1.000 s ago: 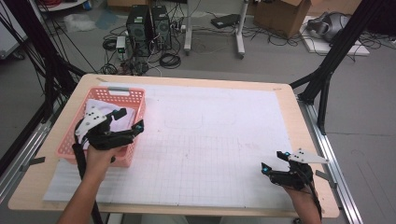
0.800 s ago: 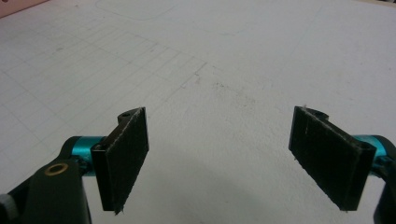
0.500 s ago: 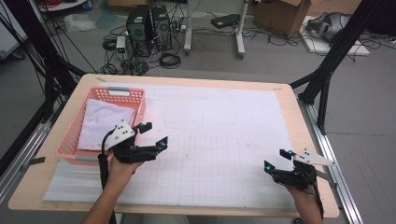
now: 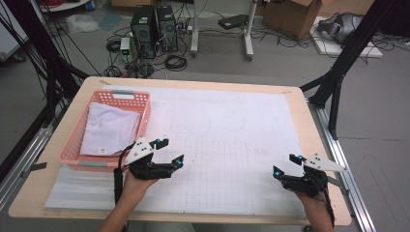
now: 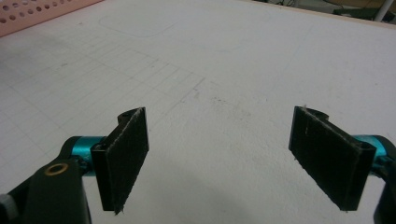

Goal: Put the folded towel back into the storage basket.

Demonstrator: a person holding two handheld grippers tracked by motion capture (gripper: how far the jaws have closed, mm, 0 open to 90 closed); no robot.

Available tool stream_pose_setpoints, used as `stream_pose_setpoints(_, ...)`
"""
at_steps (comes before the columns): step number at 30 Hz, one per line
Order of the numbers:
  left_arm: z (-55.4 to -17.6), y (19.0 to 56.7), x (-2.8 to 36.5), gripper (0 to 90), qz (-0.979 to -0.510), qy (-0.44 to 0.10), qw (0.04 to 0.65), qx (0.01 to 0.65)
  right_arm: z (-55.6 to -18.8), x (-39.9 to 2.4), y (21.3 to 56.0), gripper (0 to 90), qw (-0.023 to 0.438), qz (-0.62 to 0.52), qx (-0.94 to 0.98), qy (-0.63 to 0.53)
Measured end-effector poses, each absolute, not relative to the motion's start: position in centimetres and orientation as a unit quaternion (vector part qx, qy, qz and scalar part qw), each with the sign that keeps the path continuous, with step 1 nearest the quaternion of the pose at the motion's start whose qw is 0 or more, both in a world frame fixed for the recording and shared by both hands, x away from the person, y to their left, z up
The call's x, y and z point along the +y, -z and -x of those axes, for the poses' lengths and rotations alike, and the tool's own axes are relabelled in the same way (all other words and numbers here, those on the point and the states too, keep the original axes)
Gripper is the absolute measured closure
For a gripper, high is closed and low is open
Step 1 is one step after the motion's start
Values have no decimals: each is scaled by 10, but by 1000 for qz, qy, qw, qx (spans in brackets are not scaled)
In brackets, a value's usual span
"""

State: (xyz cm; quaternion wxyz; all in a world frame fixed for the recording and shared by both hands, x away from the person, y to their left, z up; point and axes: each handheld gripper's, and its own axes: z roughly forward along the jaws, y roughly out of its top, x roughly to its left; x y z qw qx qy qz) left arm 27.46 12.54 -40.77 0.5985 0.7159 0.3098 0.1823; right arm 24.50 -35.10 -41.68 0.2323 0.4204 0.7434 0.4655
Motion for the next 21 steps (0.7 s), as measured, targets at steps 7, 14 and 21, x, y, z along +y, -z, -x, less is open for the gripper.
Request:
stream_pose_setpoints(7,-275,412,121,204,-724,-177,591,307,-245,-351,417,188,234,-418,742,-468)
stream_pose_setpoints(14,-275,415,121,204,-726,-174,589,309,-245,-350,417,188,233,-419,743,-467)
stream_pose_setpoints(21,-275,416,119,204,-729,-173,587,307,-246,-350,417,188,231,-419,744,-466)
